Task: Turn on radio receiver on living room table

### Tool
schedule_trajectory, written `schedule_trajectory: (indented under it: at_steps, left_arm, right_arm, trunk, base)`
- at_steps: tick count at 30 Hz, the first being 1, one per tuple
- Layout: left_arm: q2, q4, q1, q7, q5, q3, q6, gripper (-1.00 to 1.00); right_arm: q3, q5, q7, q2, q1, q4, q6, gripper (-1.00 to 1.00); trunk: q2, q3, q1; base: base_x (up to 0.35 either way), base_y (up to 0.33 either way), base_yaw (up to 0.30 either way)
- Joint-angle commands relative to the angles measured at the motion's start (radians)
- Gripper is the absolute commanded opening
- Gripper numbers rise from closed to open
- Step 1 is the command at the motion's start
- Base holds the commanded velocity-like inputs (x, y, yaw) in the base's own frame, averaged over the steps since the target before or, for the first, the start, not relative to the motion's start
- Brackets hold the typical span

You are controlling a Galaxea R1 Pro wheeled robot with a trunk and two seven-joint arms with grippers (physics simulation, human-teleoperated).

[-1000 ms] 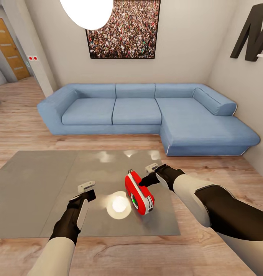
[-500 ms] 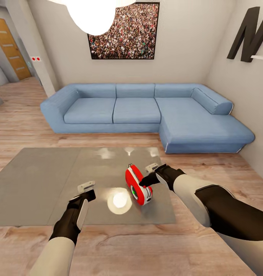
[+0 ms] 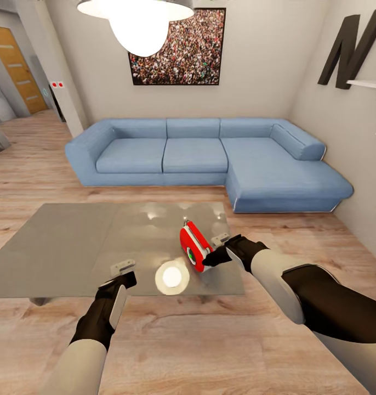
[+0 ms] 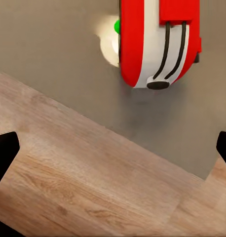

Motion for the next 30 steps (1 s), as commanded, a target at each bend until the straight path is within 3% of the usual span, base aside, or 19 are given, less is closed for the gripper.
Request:
schedule_trajectory:
  at_steps: [1, 9, 11, 17, 20, 22, 27, 30]
  left_arm:
    - [-0.001, 0.000, 0.000, 0.000, 0.000, 0.001, 0.000, -1.00]
    - [0.002, 0.001, 0.000, -0.001, 0.000, 0.005, -0.004, -1.00]
    - [0.003, 0.049, 0.001, -0.003, 0.001, 0.003, -0.012, -1.00]
    - [0.060, 0.150, 0.003, -0.002, 0.000, 0.006, -0.079, -1.00]
    - [0.119, 0.279, 0.005, -0.003, 0.004, 0.008, -0.096, -1.00]
    - [0.145, 0.407, 0.005, -0.003, 0.003, 0.009, -0.141, -1.00]
    - [0.160, 0.630, 0.006, -0.002, -0.002, 0.009, -0.254, -1.00]
    - [0.168, 0.787, 0.006, -0.002, -0.006, 0.007, -0.344, -1.00]
  right_arm:
    - [0.001, 0.000, 0.000, 0.000, 0.000, 0.000, 0.000, 1.00]
    - [0.000, 0.000, 0.000, 0.000, 0.000, 0.000, 0.000, 1.00]
    - [0.000, -0.002, -0.008, -0.008, 0.000, 0.002, 0.001, 1.00]
    - [0.000, -0.006, -0.043, -0.026, 0.035, 0.007, -0.004, 1.00]
    - [0.000, -0.007, -0.044, -0.028, 0.083, 0.008, -0.015, 1.00]
    - [0.000, -0.008, -0.039, -0.029, 0.144, 0.008, -0.018, 1.00]
    - [0.000, -0.007, -0.035, -0.029, 0.278, 0.008, -0.028, 1.00]
    - [0.000, -0.006, -0.043, -0.032, 0.379, 0.008, -0.090, 1.00]
  trunk:
    - [0.000, 0.000, 0.000]
    - [0.000, 0.000, 0.000]
    - [0.000, 0.000, 0.000]
    - [0.000, 0.000, 0.000]
    - [0.000, 0.000, 0.000]
    - [0.000, 0.000, 0.000]
    - [0.000, 0.000, 0.000]
    - [0.000, 0.000, 0.000]
  base:
    - [-0.203, 0.000, 0.000]
    - [-0.044, 0.000, 0.000]
    - [-0.003, 0.000, 0.000]
    - [0.000, 0.000, 0.000]
    - [0.000, 0.000, 0.000]
    - [0.000, 0.000, 0.000]
    - [0.000, 0.000, 0.000]
    - [0.000, 0.000, 0.000]
